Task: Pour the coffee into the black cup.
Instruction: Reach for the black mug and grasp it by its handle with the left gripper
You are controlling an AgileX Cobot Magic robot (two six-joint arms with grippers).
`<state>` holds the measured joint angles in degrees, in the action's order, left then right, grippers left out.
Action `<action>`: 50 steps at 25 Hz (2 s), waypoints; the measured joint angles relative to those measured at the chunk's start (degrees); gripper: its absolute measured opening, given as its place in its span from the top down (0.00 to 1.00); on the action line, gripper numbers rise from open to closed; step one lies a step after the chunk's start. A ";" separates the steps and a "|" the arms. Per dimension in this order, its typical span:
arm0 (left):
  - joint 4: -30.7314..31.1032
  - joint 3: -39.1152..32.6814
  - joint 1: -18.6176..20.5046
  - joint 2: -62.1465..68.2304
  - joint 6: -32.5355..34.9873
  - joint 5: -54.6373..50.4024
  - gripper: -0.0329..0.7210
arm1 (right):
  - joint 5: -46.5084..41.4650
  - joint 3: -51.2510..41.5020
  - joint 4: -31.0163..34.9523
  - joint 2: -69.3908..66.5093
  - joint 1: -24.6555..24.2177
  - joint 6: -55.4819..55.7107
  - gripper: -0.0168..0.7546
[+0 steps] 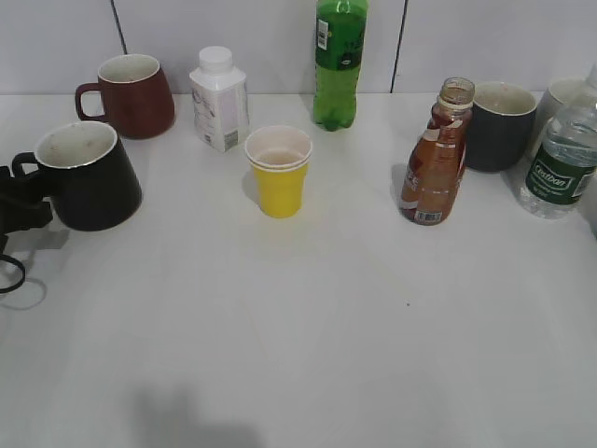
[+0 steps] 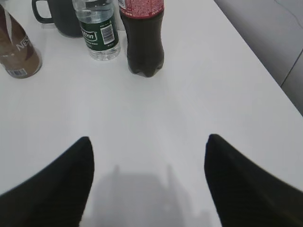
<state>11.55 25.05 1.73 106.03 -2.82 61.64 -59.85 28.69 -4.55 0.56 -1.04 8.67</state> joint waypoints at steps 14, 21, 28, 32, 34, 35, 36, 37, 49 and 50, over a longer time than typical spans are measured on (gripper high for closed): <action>0.97 1.27 0.82 1.50 0.00 0.70 0.42 | 0.00 0.00 0.00 0.00 0.00 0.00 0.24; 8.42 3.02 3.97 2.01 -1.77 0.88 0.44 | 0.00 0.00 0.00 0.00 0.00 0.00 0.24; 12.36 4.12 5.17 2.02 -3.08 -0.20 0.44 | 0.00 0.00 0.00 0.00 0.00 0.00 0.24; 14.57 5.37 5.23 2.46 -3.26 -0.43 0.45 | 0.00 0.00 0.00 0.00 0.00 0.00 0.24; 15.25 5.74 5.23 3.09 -3.32 -0.49 0.47 | 0.00 0.00 0.00 0.00 0.00 0.00 0.24; 15.48 5.95 5.23 3.37 -3.32 -0.49 0.48 | 0.00 0.00 0.00 0.00 0.00 0.00 0.24; 15.88 6.18 5.23 3.68 -3.35 -0.41 0.49 | 0.00 0.00 0.00 0.00 0.00 0.00 0.24; 16.42 6.54 5.23 4.01 -3.42 -0.09 0.52 | 0.00 0.00 0.00 0.00 0.00 0.00 0.24; 18.14 9.16 5.23 6.08 -3.42 2.79 0.70 | 0.00 0.00 0.00 0.00 0.00 0.00 0.24; 18.31 9.16 5.23 6.08 -3.42 2.94 0.71 | 0.00 0.00 0.00 0.00 0.00 0.00 0.24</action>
<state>29.86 34.21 6.96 112.11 -6.24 64.59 -59.85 28.69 -4.55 0.56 -1.04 8.67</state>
